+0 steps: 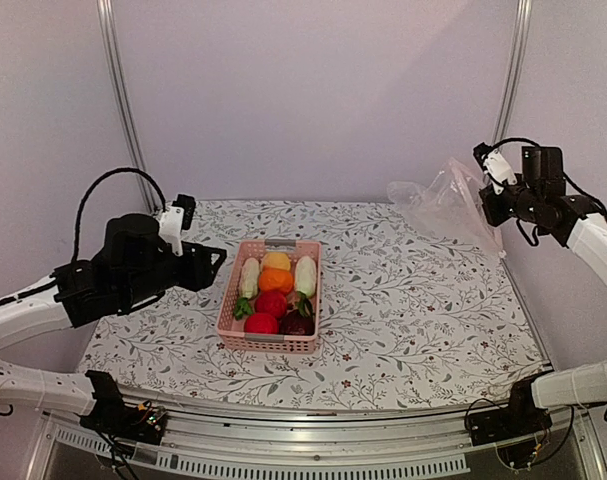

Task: Place the food in the zip-top bag and seal the zipper
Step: Move the bin to the center of the board, then pick up the fake fruit from the bin.

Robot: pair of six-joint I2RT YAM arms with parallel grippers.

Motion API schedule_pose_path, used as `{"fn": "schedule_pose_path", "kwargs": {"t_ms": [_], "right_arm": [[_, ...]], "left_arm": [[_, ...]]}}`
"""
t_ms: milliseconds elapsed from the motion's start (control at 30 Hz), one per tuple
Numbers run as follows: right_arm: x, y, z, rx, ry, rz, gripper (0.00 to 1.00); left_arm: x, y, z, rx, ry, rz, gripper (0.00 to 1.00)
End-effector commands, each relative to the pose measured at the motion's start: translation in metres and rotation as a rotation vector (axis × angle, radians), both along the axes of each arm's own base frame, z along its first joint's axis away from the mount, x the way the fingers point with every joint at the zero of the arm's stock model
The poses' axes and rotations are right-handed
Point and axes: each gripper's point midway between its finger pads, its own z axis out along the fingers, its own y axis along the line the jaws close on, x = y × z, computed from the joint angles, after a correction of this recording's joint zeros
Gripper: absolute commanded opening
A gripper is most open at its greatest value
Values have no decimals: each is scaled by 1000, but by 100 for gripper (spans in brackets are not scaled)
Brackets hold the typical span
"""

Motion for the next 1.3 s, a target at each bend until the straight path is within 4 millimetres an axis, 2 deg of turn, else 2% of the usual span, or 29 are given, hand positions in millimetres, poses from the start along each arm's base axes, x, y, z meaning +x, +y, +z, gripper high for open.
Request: {"fn": "schedule_pose_path", "kwargs": {"t_ms": [0, 100, 167, 233, 333, 433, 500, 633, 700, 767, 967, 1267], "right_arm": [[-4, -57, 16, -74, -11, -170, 0], [4, -86, 36, -77, -64, -278, 0], [9, -83, 43, -64, -77, -262, 0], [12, -71, 40, -19, -71, -205, 0], [12, -41, 15, 85, -12, -90, 0], [7, -5, -26, 158, 89, 31, 0], [1, 13, -56, 231, 153, 95, 0], [-7, 26, -86, 269, 191, 167, 0], [-12, 36, -95, 312, 219, 213, 0], [-19, 47, -99, 340, 246, 276, 0], [-33, 53, -107, 341, 248, 334, 0], [-41, 58, -100, 367, 242, 368, 0]], "left_arm": [[-22, -21, 13, -67, -60, -175, 60], [-24, -11, 28, -66, -125, -157, 62], [-21, -7, 28, -59, -147, -133, 71], [-16, -9, 22, -55, -148, -120, 74], [-7, -23, 1, -4, -84, -130, 74], [3, -41, -24, 49, 26, -143, 74], [7, -55, -38, 74, 92, -164, 73], [18, -70, -64, 104, 209, -132, 74], [19, -78, -73, 107, 267, -134, 80], [16, -83, -84, 126, 342, -138, 82], [12, -83, -118, 244, 499, -112, 85], [22, -75, -163, 399, 613, 1, 94]]}}
